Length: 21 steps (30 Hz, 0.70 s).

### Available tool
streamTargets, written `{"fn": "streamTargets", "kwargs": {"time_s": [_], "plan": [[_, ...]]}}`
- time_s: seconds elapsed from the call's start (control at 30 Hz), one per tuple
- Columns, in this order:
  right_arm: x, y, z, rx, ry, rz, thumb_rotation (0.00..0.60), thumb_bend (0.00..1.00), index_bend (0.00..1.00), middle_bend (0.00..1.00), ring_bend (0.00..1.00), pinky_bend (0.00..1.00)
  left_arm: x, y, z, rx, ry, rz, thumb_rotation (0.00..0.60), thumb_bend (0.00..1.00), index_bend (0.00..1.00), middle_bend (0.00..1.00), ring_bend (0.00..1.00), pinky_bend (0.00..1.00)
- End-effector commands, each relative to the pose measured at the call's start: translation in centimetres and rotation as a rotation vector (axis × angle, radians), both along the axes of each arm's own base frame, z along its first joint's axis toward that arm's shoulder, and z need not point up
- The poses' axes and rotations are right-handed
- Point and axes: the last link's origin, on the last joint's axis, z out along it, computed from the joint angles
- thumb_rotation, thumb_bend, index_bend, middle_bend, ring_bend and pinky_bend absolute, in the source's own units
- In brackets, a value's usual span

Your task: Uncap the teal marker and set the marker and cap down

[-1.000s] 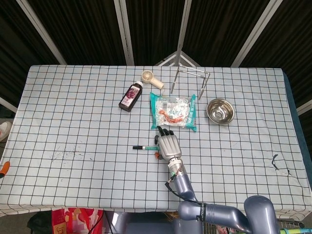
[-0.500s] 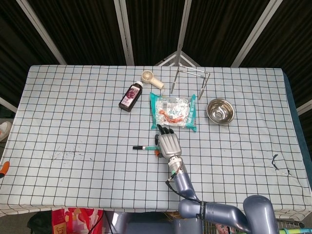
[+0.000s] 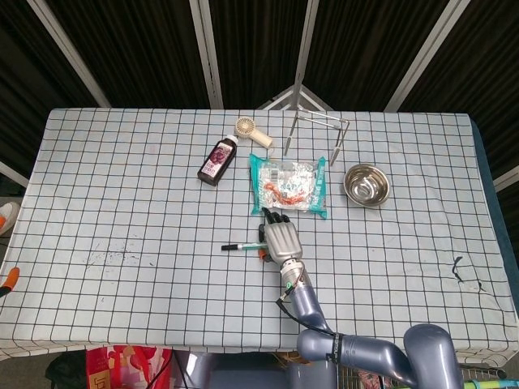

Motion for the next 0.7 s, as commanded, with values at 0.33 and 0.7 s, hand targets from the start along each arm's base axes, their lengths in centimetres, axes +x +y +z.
{"fn": "streamTargets", "kwargs": {"time_s": [0.33, 0.7], "plan": [[-0.13, -0.24, -0.41, 0.015, 0.004, -0.004, 0.600, 0.35, 0.58, 0.10, 0.15, 0.19, 0.47, 0.00, -0.12, -0.003, 0.017, 0.001, 0.600, 0.44, 0.08, 0.00, 0.00, 0.00], [0.17, -0.11, -0.28, 0.015, -0.019, 0.015, 0.600, 0.44, 0.72, 0.10, 0.18, 0.19, 0.72, 0.02, -0.19, -0.001, 0.022, -0.003, 0.600, 0.44, 0.08, 0.00, 0.00, 0.00]]}}
